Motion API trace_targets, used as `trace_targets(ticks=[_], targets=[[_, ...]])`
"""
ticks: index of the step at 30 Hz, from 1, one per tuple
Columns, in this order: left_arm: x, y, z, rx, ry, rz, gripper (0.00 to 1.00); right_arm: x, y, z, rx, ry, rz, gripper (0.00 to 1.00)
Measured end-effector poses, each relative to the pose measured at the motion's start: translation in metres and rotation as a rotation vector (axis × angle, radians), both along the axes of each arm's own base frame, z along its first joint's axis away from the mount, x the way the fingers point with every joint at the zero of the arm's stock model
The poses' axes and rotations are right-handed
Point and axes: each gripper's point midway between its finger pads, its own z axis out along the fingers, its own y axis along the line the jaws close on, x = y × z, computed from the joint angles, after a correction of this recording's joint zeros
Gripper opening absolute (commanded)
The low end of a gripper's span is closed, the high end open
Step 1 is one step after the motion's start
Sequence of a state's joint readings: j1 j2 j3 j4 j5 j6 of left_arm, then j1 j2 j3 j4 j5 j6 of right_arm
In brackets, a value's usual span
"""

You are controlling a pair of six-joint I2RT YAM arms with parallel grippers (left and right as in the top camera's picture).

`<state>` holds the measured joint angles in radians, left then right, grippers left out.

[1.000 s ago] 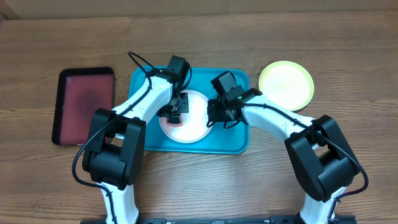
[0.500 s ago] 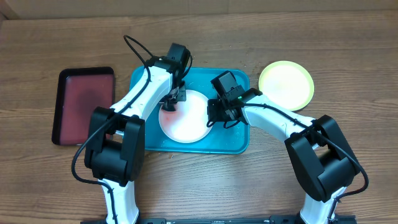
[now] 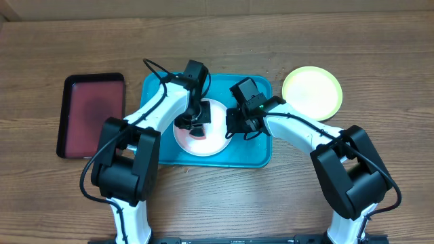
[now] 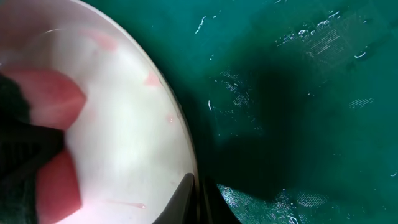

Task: Clean dirty plates on tray and stack at the side
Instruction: 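Scrub the pink-white plate with the left sponge while right gripper holds rim, then move the left sponge back and dip it in the red basin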

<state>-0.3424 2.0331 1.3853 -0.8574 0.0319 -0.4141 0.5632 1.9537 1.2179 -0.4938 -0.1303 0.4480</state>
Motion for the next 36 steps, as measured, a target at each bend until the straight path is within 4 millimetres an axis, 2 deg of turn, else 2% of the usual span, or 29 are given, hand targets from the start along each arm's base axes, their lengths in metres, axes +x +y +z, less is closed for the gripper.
trace_targets(ticks=[8, 13, 16, 21, 24, 27, 30, 36], targets=[[0.006, 0.046, 0.005, 0.278, -0.063, 0.008, 0.04, 0.000, 0.000, 0.000, 0.000, 0.000, 0.000, 0.04], [0.017, 0.055, 0.015, 0.350, -0.085, 0.008, 0.04, 0.000, 0.004, 0.001, 0.014, -0.002, 0.007, 0.04], [0.033, 0.055, 0.032, 0.373, -0.124, 0.028, 0.04, 0.000, 0.002, 0.001, 0.008, 0.000, 0.004, 0.04], [0.065, 0.062, 0.083, 0.376, -0.218, 0.125, 0.04, 0.000, 0.001, 0.000, 0.004, -0.001, 0.002, 0.04], [0.078, 0.074, 0.105, 0.367, -0.252, 0.184, 0.04, 0.000, 0.001, 0.000, 0.003, -0.002, 0.002, 0.04], [0.075, 0.099, 0.108, 0.375, -0.221, 0.240, 0.04, 0.000, 0.001, 0.000, 0.003, -0.002, 0.002, 0.04], [0.069, 0.134, 0.105, 0.364, -0.165, 0.320, 0.04, 0.001, 0.001, 0.000, 0.003, -0.004, 0.004, 0.04], [0.056, 0.221, 0.098, 0.272, -0.089, 0.560, 0.04, 0.001, 0.001, 0.001, 0.002, -0.006, 0.004, 0.04]])
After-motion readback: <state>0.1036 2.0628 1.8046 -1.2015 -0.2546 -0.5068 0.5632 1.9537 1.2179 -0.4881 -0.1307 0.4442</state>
